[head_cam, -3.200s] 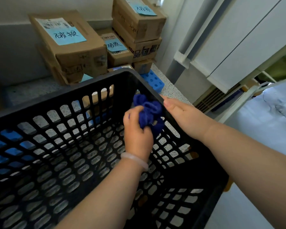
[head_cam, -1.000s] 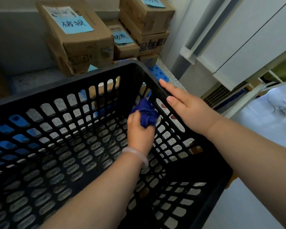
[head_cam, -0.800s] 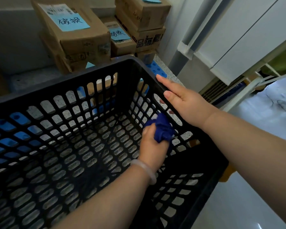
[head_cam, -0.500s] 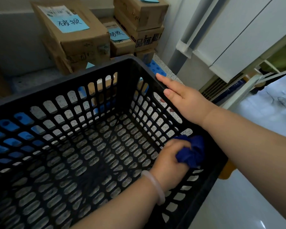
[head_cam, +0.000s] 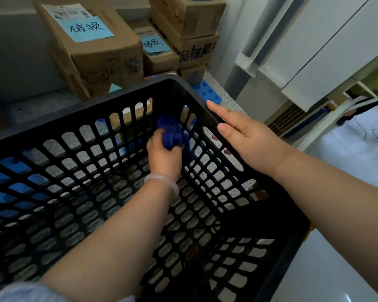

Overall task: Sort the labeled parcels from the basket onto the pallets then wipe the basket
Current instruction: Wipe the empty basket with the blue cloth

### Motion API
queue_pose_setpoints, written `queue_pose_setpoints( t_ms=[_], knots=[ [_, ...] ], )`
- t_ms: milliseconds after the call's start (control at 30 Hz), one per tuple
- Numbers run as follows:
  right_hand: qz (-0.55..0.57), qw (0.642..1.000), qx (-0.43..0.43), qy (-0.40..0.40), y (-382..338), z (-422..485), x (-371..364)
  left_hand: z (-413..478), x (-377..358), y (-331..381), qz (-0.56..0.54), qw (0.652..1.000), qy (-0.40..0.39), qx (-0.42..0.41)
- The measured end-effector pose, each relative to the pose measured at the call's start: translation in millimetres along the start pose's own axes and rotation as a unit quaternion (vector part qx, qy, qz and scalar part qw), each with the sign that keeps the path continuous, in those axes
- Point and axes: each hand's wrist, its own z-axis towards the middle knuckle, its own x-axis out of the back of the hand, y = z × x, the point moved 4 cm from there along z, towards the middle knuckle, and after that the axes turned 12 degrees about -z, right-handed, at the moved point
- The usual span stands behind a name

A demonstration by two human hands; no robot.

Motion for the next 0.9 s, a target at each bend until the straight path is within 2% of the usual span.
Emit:
queue_pose_setpoints(
  t_ms=[133,300,433,500,633,733,833,900],
  knots=[
    [0.006,1.0,0.0,0.002,0,1,0,-9,-9,-24,0.061,0.998,-0.016,0.028],
    [-0.013,1.0,-0.004,-0.005,0,2,-1,-50,-11,-63,0.123,0.984,-0.103,0.076],
    [-0.017,1.0,-0.004,-0.002,-2,0,0,-67,-14,-79,0.167,0.972,-0.137,0.095],
    [-0.015,1.0,-0.004,0.001,-3,-1,1,-67,-14,-73,0.156,0.968,-0.137,0.144],
    [-0.021,1.0,-0.009,0.0,-3,-1,1,-107,-20,-49,0.021,0.953,-0.201,0.224],
    [-0.016,1.0,-0.012,0.003,-2,-2,0,-137,-24,-16,-0.058,0.947,-0.261,0.179],
    [-0.002,1.0,-0.014,0.006,0,-3,-1,-151,-38,26,-0.099,0.935,-0.333,0.068],
    [0.003,1.0,-0.018,-0.002,-2,-3,1,-160,-43,43,-0.081,0.921,-0.382,-0.013]
  ],
)
